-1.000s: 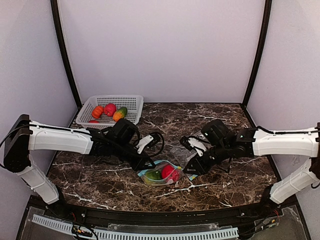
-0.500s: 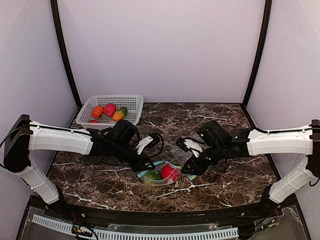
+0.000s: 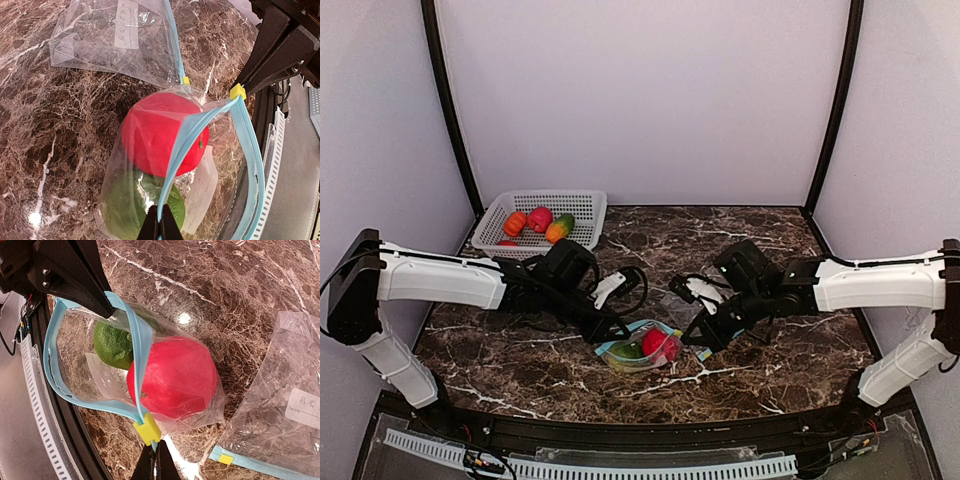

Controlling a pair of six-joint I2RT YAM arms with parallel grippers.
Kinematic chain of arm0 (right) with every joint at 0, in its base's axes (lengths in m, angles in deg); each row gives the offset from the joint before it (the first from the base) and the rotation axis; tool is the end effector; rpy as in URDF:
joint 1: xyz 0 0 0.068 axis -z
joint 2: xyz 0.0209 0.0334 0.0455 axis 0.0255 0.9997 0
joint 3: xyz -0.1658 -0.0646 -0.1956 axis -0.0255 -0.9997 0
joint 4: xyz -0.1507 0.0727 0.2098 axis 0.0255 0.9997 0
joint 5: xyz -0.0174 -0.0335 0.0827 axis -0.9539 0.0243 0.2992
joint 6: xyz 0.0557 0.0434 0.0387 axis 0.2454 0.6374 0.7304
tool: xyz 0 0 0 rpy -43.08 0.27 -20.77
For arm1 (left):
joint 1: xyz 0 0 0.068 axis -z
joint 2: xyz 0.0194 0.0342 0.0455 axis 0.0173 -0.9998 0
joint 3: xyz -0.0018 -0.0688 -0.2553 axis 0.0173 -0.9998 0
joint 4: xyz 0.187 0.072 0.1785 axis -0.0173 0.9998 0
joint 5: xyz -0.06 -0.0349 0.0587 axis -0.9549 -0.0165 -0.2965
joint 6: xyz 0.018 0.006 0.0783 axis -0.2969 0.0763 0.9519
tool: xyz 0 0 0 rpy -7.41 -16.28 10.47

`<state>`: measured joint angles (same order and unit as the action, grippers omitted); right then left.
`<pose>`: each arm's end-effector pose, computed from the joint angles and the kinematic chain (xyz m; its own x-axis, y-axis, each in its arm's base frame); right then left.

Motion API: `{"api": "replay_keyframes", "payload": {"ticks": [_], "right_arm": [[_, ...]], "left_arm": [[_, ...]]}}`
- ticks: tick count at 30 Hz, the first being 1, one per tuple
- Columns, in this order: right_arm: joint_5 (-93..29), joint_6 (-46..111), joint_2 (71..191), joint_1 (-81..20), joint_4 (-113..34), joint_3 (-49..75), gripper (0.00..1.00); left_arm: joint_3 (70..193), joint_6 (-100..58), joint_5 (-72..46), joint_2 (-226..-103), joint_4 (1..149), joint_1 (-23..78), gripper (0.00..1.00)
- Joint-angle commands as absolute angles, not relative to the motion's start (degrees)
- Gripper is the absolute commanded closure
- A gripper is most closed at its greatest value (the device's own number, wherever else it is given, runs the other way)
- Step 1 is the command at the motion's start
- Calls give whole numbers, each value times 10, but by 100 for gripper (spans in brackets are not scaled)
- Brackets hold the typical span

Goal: Place the food in the zip-top bag and seal the zipper
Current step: Pass from the left arm to the right, then hold the zipper from the zipper food storage bag.

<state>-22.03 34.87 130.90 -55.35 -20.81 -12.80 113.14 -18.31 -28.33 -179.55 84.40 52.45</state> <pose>0.1690 0.2682 0.1790 -0.5902 -0.5488 -0.5920 -0.8000 0.4958 0.3379 0.2023 -0.2988 0.1728 -0.5672 0.4774 -0.6711 0.8176 0.4249 -0.3887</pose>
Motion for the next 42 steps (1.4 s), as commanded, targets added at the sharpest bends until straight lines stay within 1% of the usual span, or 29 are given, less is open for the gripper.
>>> {"api": "replay_keyframes", "payload": {"ticks": [1,3,5,6,7,8,9,10,11,12,15,17,21,26,28,31,32,34,40,42], "right_arm": [[-216,345,1306,-559,-226,-120,100],[-212,345,1299,-560,-227,-120,100],[-204,343,1292,-560,-226,-118,100],[-198,342,1289,-560,-226,-117,100],[-192,340,1285,-560,-224,-116,100],[-184,337,1281,-560,-224,-114,100],[-177,336,1278,-560,-222,-113,100],[-169,333,1275,-561,-220,-113,100],[-160,330,1271,-561,-218,-111,100],[-153,328,1268,-561,-215,-109,100],[-131,320,1262,-561,-209,-106,100],[-120,316,1262,-561,-204,-104,100],[-106,310,1263,-561,-203,-98,100],[-88,309,1264,-561,-217,-97,100],[-83,309,1266,-561,-220,-97,100],[-78,308,1269,-561,-222,-95,100],[-77,308,1270,-561,-222,-94,100],[-73,308,1271,-561,-223,-93,100],[-65,309,1274,-561,-224,-93,100],[-64,309,1275,-561,-225,-94,100]], "left_arm": [[1122,-186,-293,-1797,847,521,99],[1123,-185,-291,-1796,849,521,99],[1125,-185,-287,-1791,851,521,96],[1126,-184,-285,-1789,853,521,87],[1129,-183,-279,-1783,854,521,82],[1131,-180,-277,-1779,858,521,65],[1136,-177,-271,-1768,859,521,58],[1139,-170,-268,-1762,863,521,45],[1144,-165,-261,-1749,865,521,39],[1146,-156,-257,-1735,866,521,30],[1158,-135,-243,-1708,866,521,18],[1167,-119,-248,-1692,866,521,14],[1185,-100,-289,-1683,865,530,12],[1200,-83,-327,-1703,847,568,12],[1199,-87,-344,-1714,825,578,15],[1196,-105,-356,-1734,790,588,26],[1195,-107,-357,-1738,784,589,27],[1193,-110,-358,-1749,757,593,33],[1188,-112,-351,-1777,714,595,43],[1186,-106,-342,-1782,707,595,44]]}}
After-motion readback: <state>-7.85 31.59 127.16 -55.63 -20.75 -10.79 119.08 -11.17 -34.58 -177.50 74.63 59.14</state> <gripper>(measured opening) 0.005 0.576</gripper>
